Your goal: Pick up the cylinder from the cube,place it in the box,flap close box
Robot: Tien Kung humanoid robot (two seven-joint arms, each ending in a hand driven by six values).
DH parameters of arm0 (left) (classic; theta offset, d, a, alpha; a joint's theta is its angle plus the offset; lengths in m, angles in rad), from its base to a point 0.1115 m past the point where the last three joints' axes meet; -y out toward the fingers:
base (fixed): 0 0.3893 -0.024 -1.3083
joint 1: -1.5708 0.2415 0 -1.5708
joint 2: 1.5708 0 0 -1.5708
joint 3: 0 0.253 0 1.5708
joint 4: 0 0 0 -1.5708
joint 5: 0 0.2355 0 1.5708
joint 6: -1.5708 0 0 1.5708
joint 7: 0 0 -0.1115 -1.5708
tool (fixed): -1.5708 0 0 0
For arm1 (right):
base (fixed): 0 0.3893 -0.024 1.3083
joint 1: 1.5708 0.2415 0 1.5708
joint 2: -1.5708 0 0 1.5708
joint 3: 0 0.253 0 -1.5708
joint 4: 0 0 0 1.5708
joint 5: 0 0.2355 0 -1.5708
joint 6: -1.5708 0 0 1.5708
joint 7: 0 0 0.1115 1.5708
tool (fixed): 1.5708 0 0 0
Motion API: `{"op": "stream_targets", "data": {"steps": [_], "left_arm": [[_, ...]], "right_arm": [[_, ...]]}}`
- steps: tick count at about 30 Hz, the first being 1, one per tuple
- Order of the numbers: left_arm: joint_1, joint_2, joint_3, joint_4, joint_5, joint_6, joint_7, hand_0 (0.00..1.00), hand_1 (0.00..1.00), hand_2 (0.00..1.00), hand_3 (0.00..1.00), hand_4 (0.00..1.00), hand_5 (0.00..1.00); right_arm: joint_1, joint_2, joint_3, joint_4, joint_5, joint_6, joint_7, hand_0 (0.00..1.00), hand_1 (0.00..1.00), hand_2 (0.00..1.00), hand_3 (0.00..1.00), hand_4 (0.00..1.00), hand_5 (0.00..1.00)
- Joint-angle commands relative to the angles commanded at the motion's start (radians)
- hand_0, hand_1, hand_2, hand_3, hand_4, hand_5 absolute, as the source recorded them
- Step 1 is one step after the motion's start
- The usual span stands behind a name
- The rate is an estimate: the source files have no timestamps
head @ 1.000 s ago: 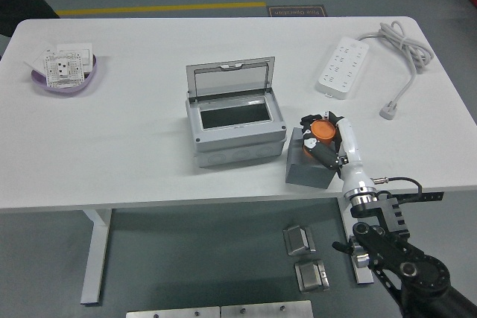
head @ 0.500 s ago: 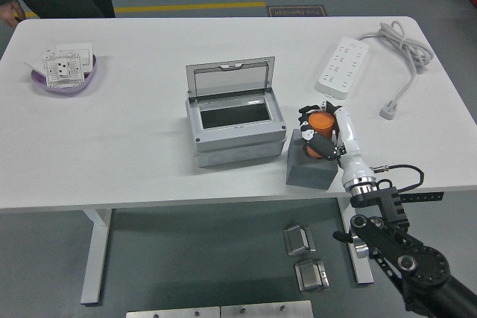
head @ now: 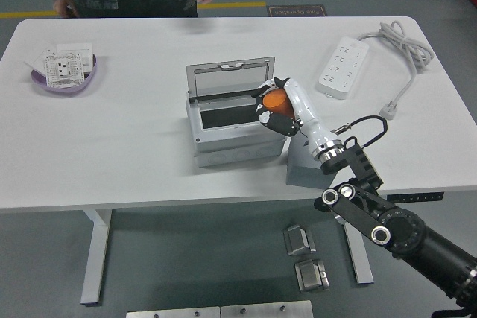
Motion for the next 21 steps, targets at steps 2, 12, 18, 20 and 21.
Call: {"op": "stream_targets", "data": {"steps": [2,12,18,20,21], "left_arm": [[-0.001,0.002,0.004,0.000,-0.003,0.001,0.000,0.713,0.723,0.704,0.856,0.572,0.091],[-0.006,0.008,0.004,0.000,0.007,0.001,0.001,0.712,0.725,0.710,0.851,0.573,0.101],[-0.013,0.011,0.019,0.000,-0.004,0.002,-0.001,0.712,0.726,0.710,0.853,0.573,0.103],[-0.012,0.009,0.016,0.000,0.000,0.001,0.000,0.712,0.726,0.710,0.853,0.573,0.103],[-0.012,0.007,0.012,0.000,0.004,0.001,0.000,0.712,0.726,0.710,0.853,0.573,0.103]], "right_arm": [[0.043,0.011,-0.031,-0.022,-0.049,0.025,-0.043,0.263,0.256,0.394,0.272,0.002,0.002],[0.243,0.056,-0.156,-0.155,-0.207,0.110,-0.167,0.200,0.245,0.399,0.267,0.002,0.002],[0.296,0.075,-0.220,-0.229,-0.218,0.140,-0.164,0.204,0.255,0.409,0.274,0.002,0.002],[0.306,0.084,-0.231,-0.247,-0.237,0.152,-0.168,0.204,0.255,0.409,0.274,0.002,0.002],[0.311,0.090,-0.236,-0.256,-0.250,0.157,-0.170,0.204,0.255,0.409,0.274,0.002,0.002]]}}
